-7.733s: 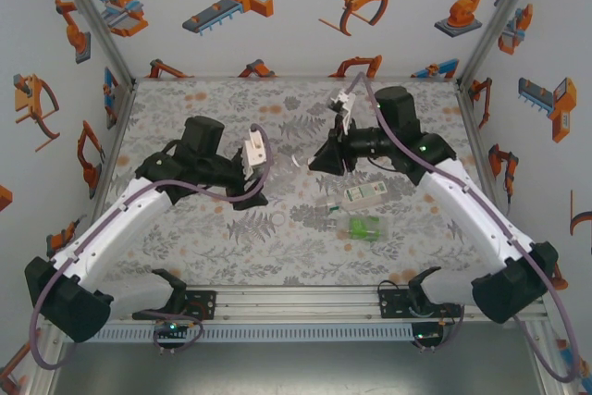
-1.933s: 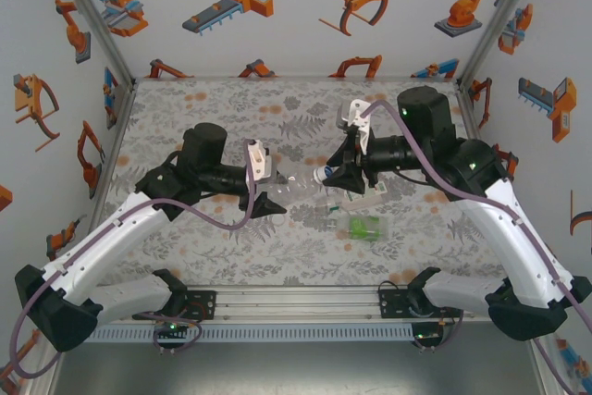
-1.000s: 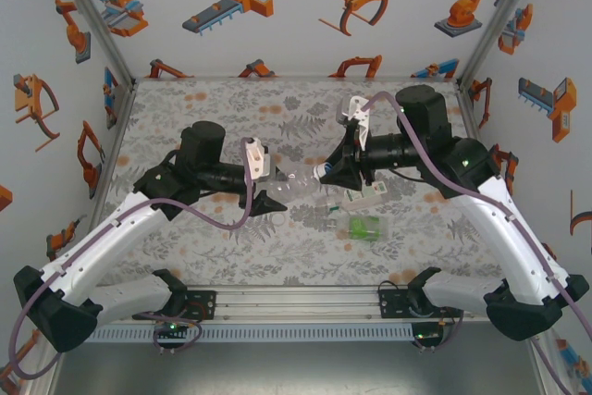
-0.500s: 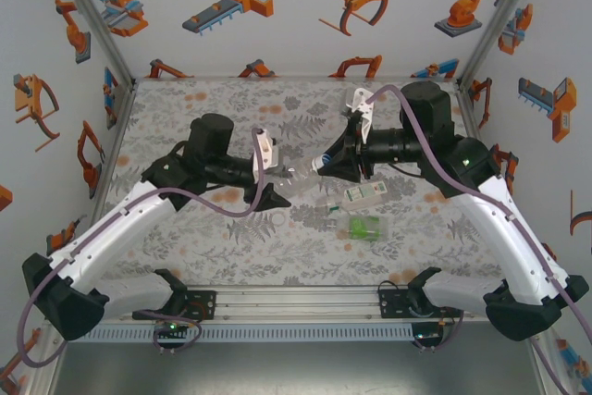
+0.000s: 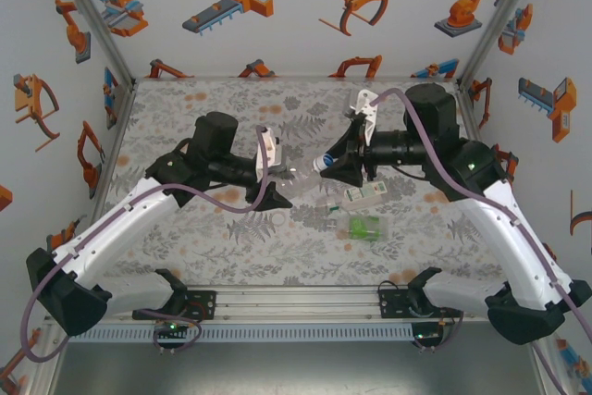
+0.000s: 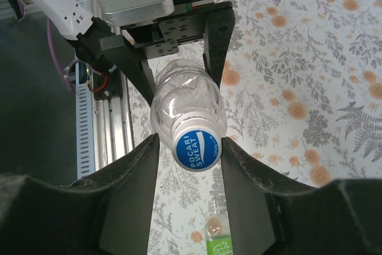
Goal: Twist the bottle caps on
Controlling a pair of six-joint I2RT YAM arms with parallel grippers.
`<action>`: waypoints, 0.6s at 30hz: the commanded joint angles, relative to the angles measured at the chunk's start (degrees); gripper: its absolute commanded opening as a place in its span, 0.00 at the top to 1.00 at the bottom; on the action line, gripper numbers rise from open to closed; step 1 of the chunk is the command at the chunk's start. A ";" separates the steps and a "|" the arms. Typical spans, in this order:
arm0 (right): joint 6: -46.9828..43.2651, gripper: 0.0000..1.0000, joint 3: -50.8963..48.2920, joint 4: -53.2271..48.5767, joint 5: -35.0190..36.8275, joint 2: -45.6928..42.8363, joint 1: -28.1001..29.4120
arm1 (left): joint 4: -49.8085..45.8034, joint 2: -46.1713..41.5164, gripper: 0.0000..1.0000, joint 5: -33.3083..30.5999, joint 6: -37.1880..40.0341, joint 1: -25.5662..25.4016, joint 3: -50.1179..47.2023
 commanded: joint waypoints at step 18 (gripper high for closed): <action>9.00 1.00 -0.08 1.20 7.05 -0.37 0.37 | 1.38 -0.20 1.00 -1.23 -1.17 0.20 1.31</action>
